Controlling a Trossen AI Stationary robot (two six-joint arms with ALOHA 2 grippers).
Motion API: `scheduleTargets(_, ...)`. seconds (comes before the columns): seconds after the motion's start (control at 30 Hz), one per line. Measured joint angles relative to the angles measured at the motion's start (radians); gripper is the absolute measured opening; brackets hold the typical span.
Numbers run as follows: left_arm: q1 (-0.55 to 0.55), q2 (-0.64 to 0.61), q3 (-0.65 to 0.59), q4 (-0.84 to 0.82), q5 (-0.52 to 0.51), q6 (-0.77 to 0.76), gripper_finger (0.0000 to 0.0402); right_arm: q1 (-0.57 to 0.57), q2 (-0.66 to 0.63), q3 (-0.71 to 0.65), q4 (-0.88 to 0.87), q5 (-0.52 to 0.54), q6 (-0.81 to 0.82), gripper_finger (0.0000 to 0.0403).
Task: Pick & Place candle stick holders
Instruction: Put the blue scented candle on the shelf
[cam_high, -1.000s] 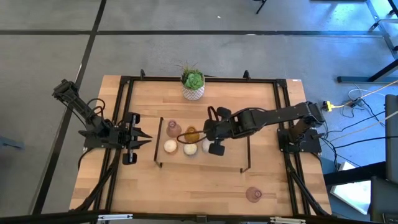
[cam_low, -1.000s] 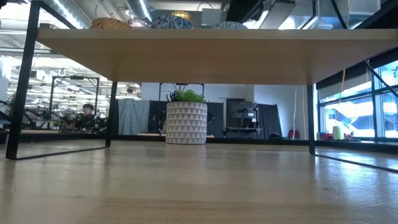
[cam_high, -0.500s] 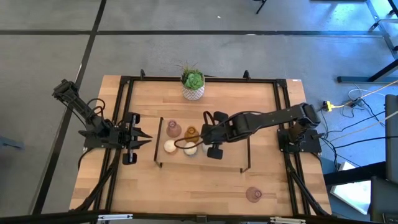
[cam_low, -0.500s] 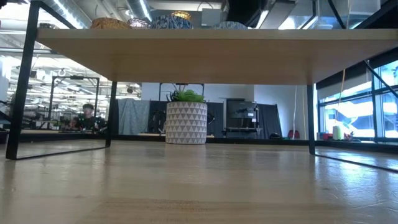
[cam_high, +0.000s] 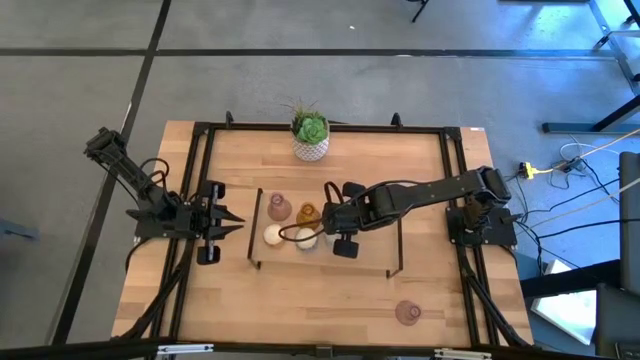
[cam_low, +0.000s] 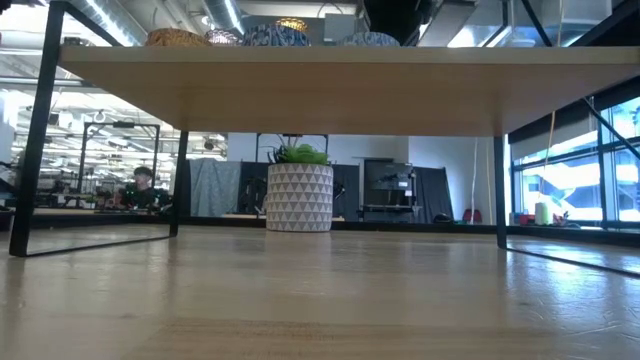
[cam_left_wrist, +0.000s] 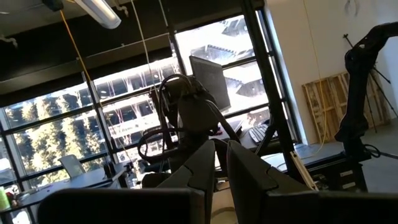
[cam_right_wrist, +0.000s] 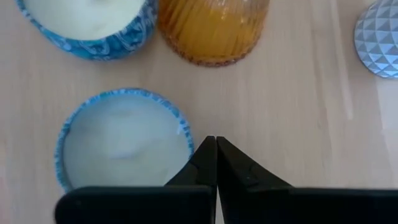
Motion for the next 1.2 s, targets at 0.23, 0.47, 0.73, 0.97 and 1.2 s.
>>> scheduleTargets(0.23,0.000,0.000,0.000,0.000,0.000,0.000,0.0036,0.021,0.000,0.000,0.012,-0.042,0.004,0.0000)
scheduleTargets(0.47,0.000,0.000,0.000,0.000,0.000,0.000,0.0036,0.038,0.000,0.000,0.011,-0.045,0.020,0.0000)
scheduleTargets(0.73,0.000,0.000,0.000,0.000,0.000,0.000,0.0036,0.039,-0.015,0.000,-0.015,0.143,0.077,0.0000)
scheduleTargets(0.97,0.000,0.000,0.000,-0.008,0.000,0.004,0.0036,0.066,-0.048,0.006,0.042,0.108,0.024,0.0000)
scheduleTargets(1.2,0.000,0.000,0.000,-0.007,0.001,0.003,0.0036,0.116,-0.053,0.013,0.230,-0.062,-0.071,0.0000)
